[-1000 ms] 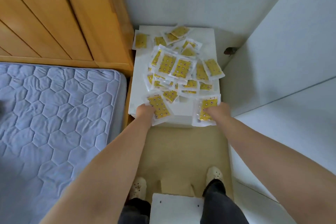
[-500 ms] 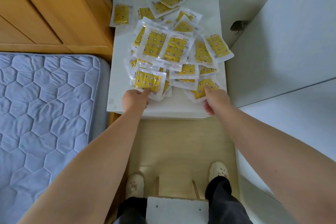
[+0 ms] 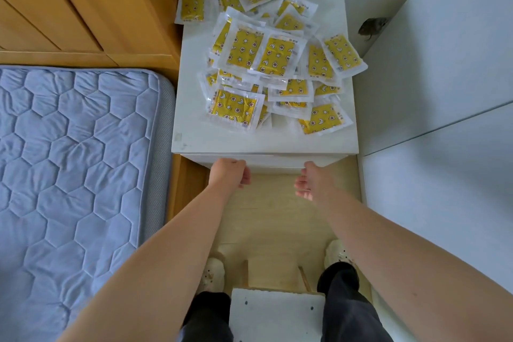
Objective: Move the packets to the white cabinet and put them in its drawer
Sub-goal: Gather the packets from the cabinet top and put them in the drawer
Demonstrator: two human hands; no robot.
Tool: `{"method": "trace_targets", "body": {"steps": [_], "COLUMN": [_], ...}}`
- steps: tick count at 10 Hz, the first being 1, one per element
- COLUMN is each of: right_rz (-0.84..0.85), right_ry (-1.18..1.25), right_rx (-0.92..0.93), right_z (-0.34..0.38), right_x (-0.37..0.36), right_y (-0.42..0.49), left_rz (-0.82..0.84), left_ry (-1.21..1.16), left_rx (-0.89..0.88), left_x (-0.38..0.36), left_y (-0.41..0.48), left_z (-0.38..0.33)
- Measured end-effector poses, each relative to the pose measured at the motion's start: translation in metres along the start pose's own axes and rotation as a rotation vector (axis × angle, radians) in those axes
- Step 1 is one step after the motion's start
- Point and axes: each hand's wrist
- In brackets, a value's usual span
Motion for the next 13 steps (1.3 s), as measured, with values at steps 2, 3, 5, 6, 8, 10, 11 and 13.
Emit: {"method": "trace_targets", "body": {"steps": [2,3,5,6,8,10,11,13], "right_rz": [0.085,0.135,0.048,0.006,-0.005,-0.09,-0.162,-0.18], "right_ry": [0.296,0.421,0.397,0.408,0.371,0.454,0.478,0.498], "right_rx": [-0.025,-0.02,0.024,0.036,-0.003,0.04,0.043,0.051], "right_z": [-0.004,-0.01,-0.022,-0.02,-0.015,-0.016,-0.016,-0.014], "right_x": [-0.017,-0.015,-0.024,-0.039,-0.073,-0.083,-0.083,-0.084], "right_y": [0.019,0.025,0.027,0.025,0.017,0.015,0.014,0.017], "left_rz": [0.093,0.109,0.054,0.088,0.214,0.282,0.293,0.3], "left_ry": [-0.369,-0.415,-0.413,-0.43,-0.322,-0.196,-0.185,-0.132], "left_rx": [0.156,0.072,0.028,0.141,0.18,0.164,0.167,0.107], "left_x": [-0.019,-0.025,-0.022,-0.014,0.005,0.01,0.012,0.01], "left_y": [0.022,0.029,0.039,0.053,0.069,0.075,0.076,0.078], "left_z": [0.004,0.009,0.02,0.018,0.015,0.009,0.013,0.014]}}
Point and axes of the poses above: each hand's wrist, its own y-axis towards the middle knuckle, its own x-axis out of the back of the hand, z = x × y, and after that the axes turned 9 degrees about y, right-handed
